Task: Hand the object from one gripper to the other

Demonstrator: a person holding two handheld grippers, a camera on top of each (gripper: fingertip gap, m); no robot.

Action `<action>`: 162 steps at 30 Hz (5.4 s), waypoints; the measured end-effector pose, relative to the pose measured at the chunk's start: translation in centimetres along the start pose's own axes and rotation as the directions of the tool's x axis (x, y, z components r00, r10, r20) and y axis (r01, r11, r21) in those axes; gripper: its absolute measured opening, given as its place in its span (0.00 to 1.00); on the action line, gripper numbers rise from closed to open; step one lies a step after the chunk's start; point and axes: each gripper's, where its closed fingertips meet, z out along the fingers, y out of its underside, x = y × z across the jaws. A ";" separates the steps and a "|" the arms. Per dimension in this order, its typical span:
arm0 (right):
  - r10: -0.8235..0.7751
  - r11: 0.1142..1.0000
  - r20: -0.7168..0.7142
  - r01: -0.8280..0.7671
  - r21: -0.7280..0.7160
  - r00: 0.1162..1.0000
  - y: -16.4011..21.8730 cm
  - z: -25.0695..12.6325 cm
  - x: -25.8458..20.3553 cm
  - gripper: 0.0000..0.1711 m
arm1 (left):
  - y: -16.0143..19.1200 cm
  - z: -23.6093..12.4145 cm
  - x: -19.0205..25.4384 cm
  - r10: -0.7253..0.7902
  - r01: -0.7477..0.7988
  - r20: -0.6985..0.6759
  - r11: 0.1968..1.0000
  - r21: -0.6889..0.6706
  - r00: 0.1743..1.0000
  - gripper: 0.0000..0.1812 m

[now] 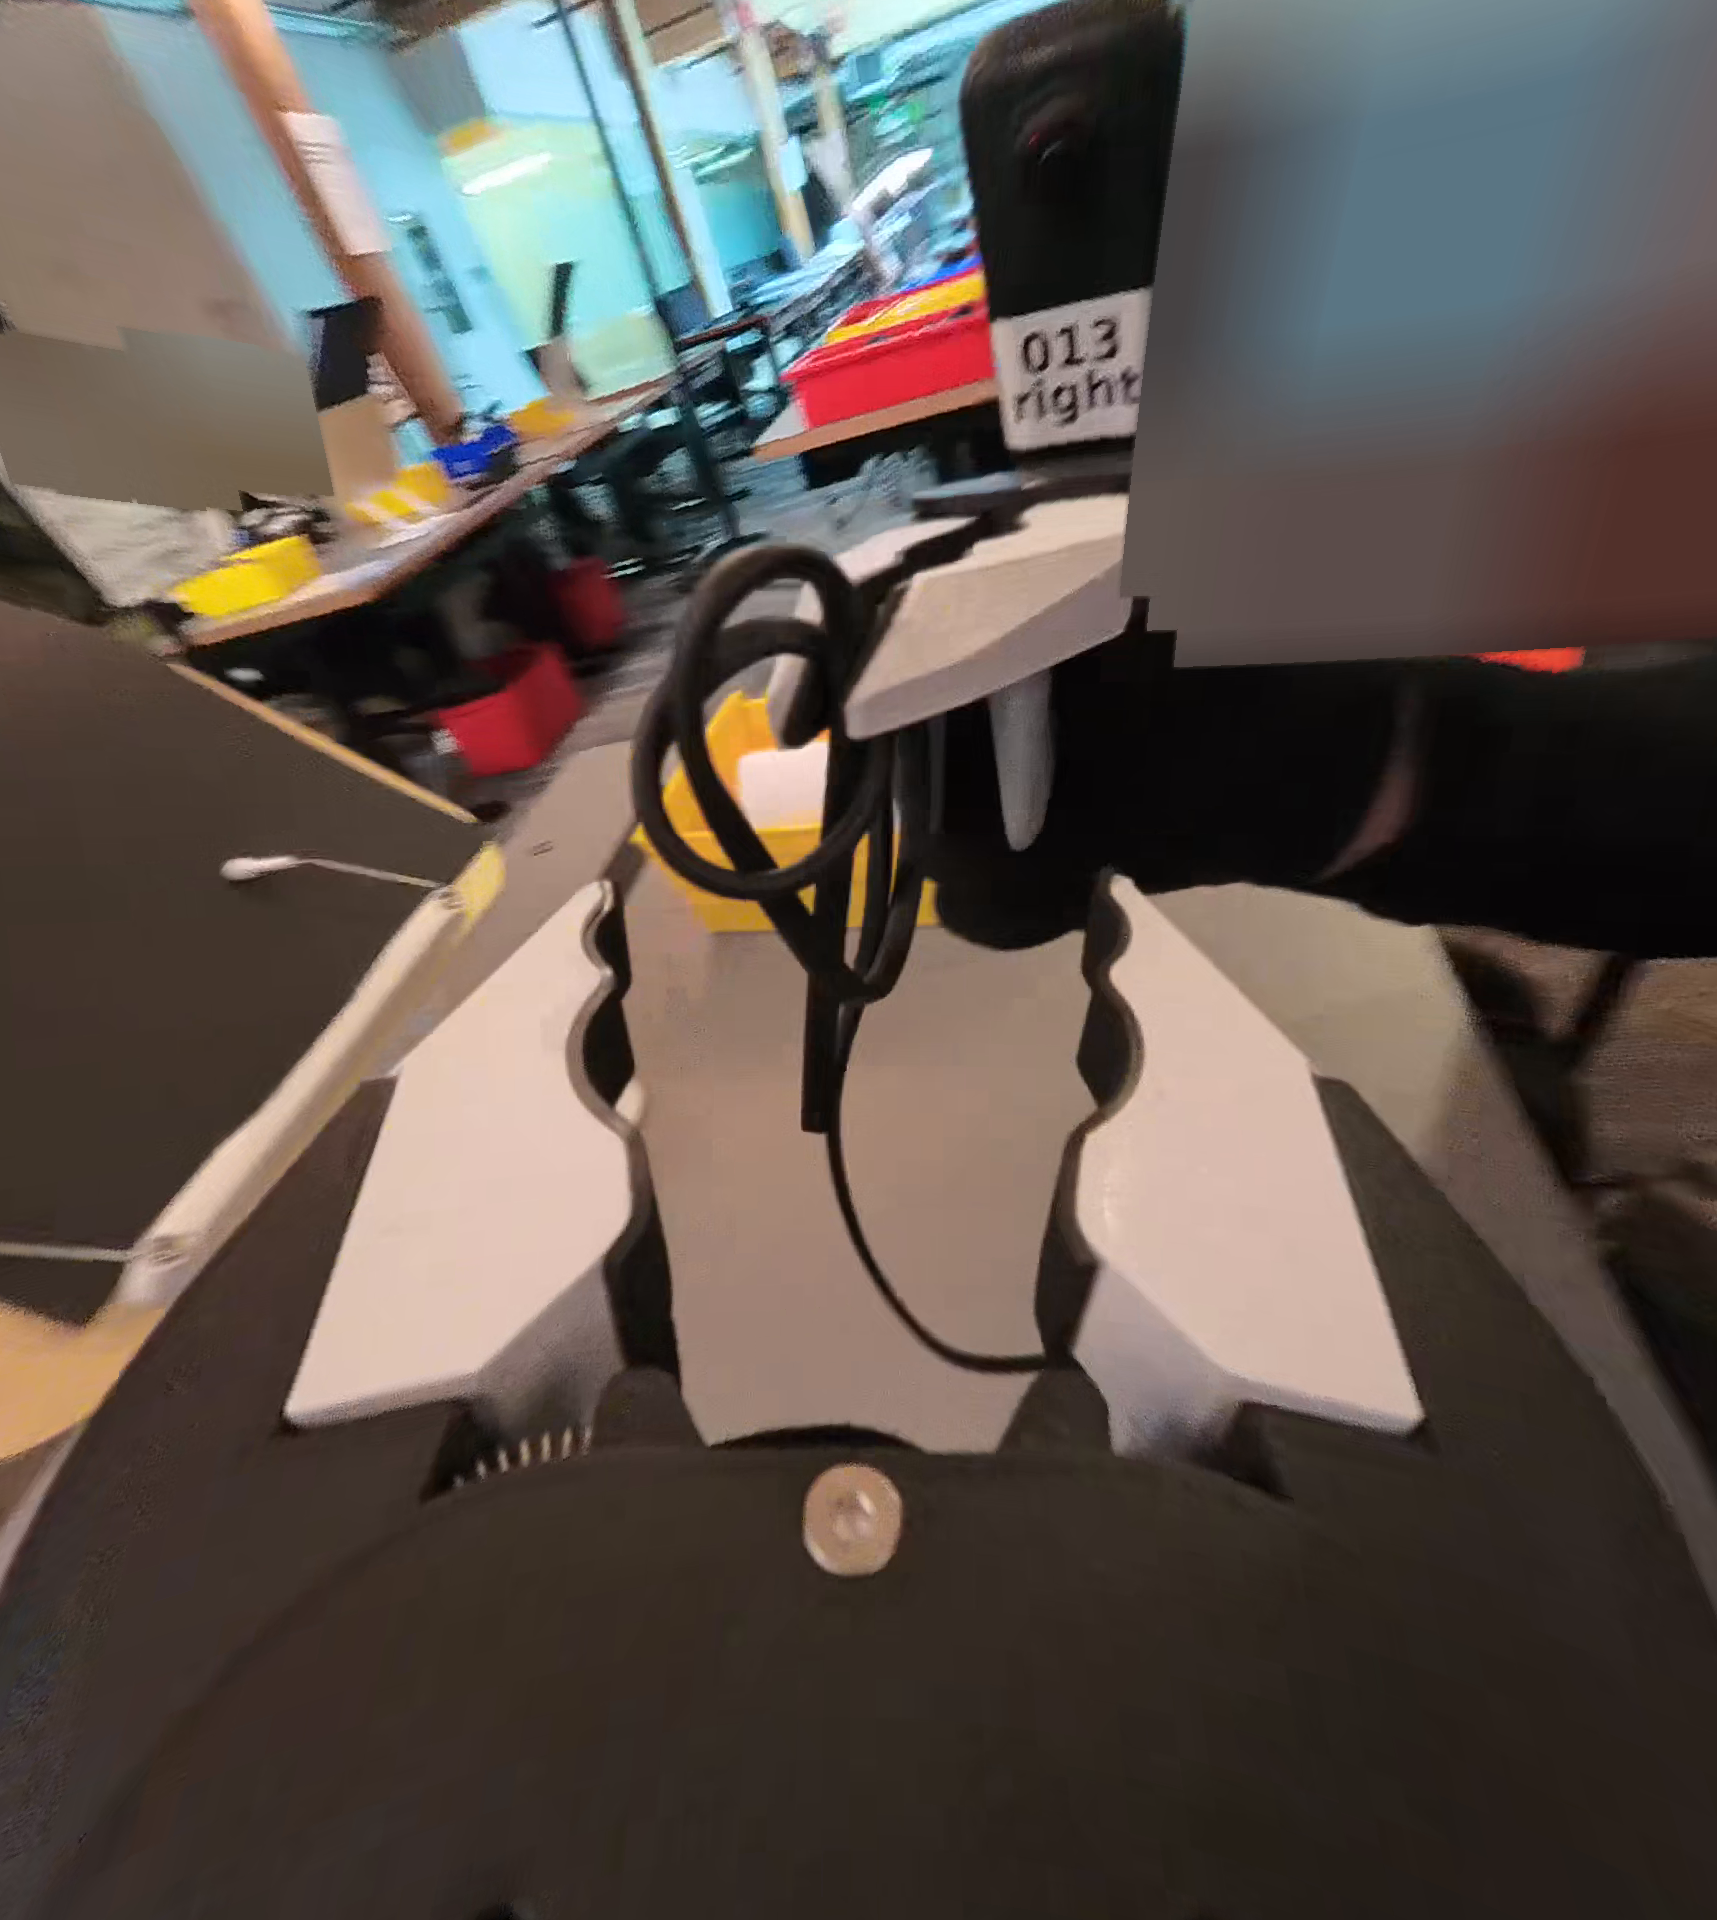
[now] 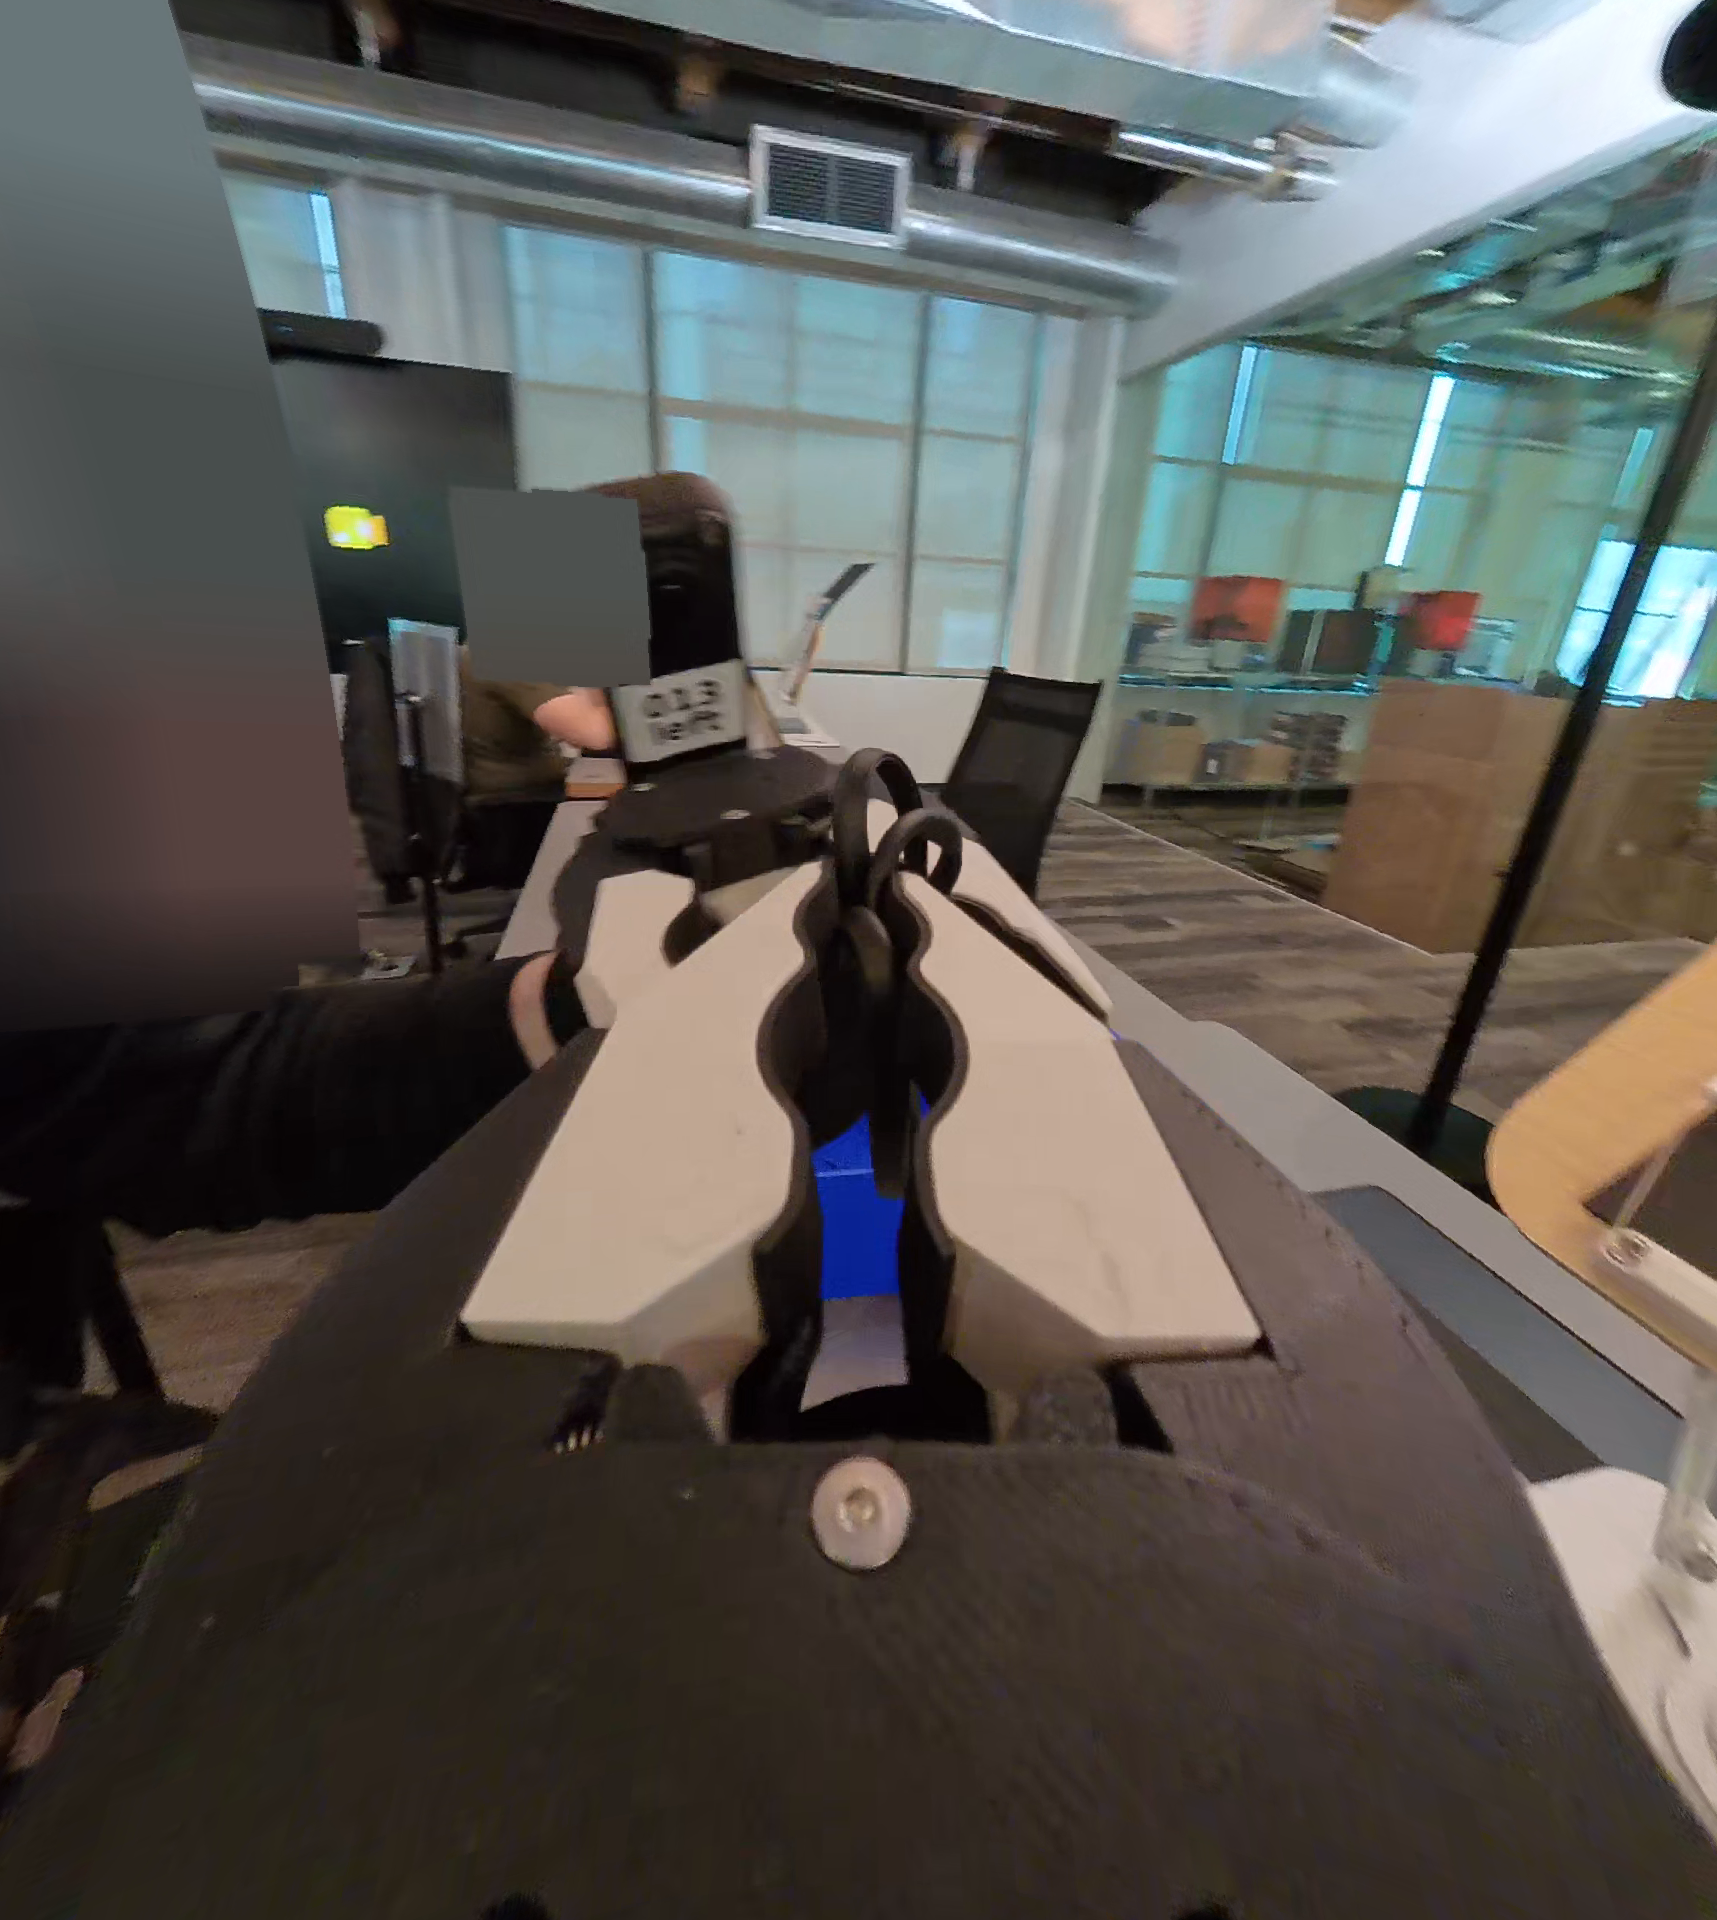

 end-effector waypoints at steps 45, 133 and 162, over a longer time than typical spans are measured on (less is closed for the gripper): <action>-0.344 0.905 0.009 0.334 -0.262 0.939 1.8 -0.2 -1.4 0.38 | 1.9 -0.2 -1.8 0.262 -0.198 0.192 0.933 -0.300 0.946 0.04; -0.166 0.967 -0.225 0.114 -0.228 0.960 0.5 -0.6 2.7 0.58 | -0.4 -0.8 -3.3 -0.083 0.075 0.235 0.996 0.041 0.969 0.03; -0.126 0.983 -0.322 0.075 -0.166 0.938 1.3 0.9 3.0 0.04 | -0.8 -0.6 -3.8 0.266 -0.187 0.502 0.961 -0.202 0.823 0.04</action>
